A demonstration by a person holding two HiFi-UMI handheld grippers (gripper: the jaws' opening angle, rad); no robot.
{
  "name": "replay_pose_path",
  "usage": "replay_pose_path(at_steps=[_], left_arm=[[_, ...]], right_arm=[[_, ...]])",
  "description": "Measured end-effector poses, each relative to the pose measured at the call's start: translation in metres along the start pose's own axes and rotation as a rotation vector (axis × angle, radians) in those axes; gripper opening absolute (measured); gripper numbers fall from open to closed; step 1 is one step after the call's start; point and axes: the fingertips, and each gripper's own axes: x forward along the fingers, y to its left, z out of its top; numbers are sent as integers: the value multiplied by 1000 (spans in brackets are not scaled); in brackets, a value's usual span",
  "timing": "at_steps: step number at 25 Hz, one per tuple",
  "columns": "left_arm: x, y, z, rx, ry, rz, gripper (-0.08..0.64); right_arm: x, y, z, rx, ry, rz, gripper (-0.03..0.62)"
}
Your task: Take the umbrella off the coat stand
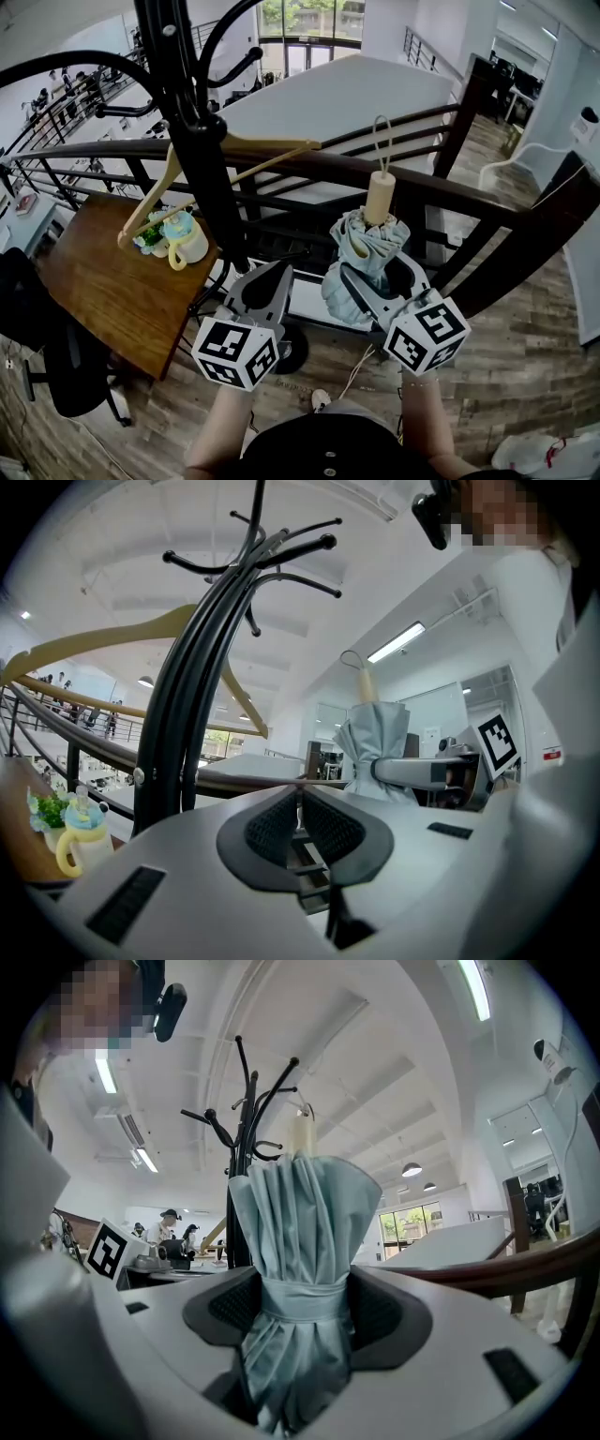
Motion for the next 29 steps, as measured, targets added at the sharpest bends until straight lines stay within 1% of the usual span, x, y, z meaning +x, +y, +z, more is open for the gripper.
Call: replay_pose_path(at_steps=[9, 14, 19, 25, 29], left_arm=[[0, -2, -1, 2, 4, 1, 28], [-4, 2, -6, 11, 22, 7, 28], [-6, 3, -6, 19, 22, 7, 28], [-7, 1, -4, 19, 21, 19, 28], [-9, 0, -5, 2, 19, 21, 28]], right_arm=[[-1, 2, 1, -8, 0, 10, 284], [-1, 7, -2, 28, -5, 22, 284], [1, 10, -6, 13, 0, 37, 284], [1, 10, -5, 0, -6, 35, 284], [2, 12, -7, 11, -7, 43, 284]])
